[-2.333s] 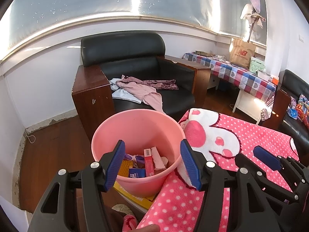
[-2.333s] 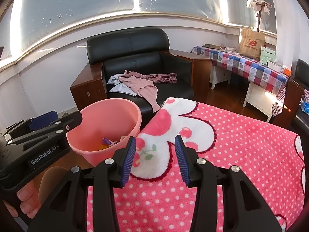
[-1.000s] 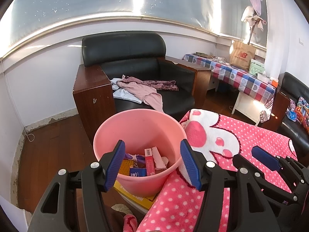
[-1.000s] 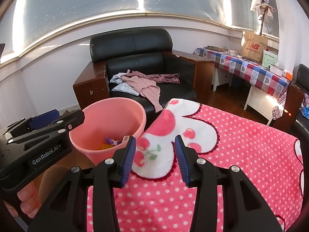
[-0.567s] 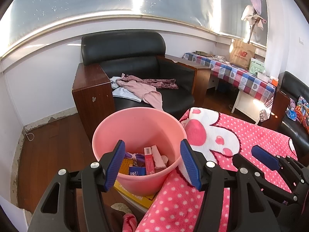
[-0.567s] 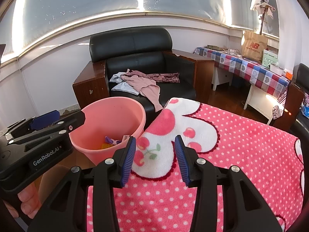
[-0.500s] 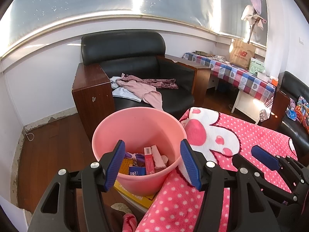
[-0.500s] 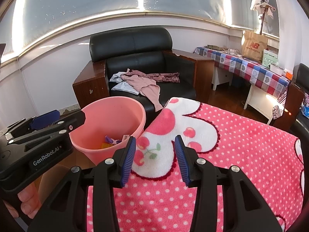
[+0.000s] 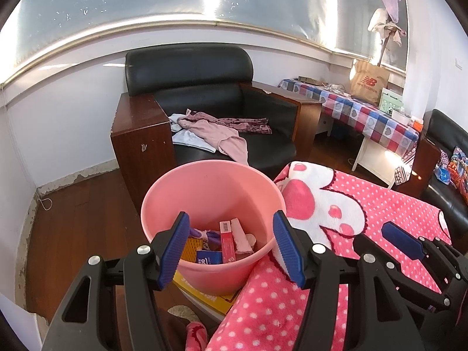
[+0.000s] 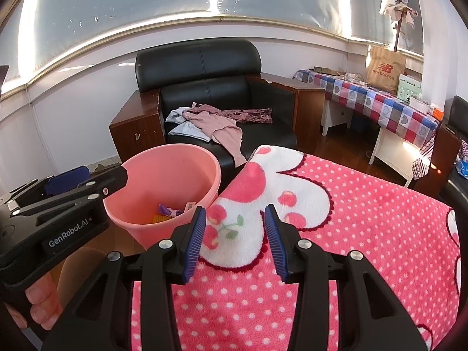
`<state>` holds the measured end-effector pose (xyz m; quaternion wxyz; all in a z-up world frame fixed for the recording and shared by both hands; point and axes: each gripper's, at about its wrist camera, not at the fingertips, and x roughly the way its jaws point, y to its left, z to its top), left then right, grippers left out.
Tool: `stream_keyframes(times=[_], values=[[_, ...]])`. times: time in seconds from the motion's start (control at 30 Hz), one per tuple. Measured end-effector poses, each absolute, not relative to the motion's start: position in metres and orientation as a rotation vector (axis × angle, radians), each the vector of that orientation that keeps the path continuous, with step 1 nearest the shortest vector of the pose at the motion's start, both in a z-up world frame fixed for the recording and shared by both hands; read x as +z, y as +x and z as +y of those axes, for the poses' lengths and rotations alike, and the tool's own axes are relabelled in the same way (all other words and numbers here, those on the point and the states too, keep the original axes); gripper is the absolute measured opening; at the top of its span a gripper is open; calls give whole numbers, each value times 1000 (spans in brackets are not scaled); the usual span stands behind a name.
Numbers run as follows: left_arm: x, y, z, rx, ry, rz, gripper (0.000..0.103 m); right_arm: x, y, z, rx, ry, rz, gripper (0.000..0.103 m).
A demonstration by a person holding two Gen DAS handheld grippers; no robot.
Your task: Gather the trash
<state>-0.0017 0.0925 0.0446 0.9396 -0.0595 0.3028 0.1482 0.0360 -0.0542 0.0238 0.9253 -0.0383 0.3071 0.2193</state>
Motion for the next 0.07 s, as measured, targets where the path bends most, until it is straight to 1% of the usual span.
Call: stream_keyframes(times=[0.07], values=[[44,-2,91,300,-120,617,59,24,36,-54,449,-78,630,42]])
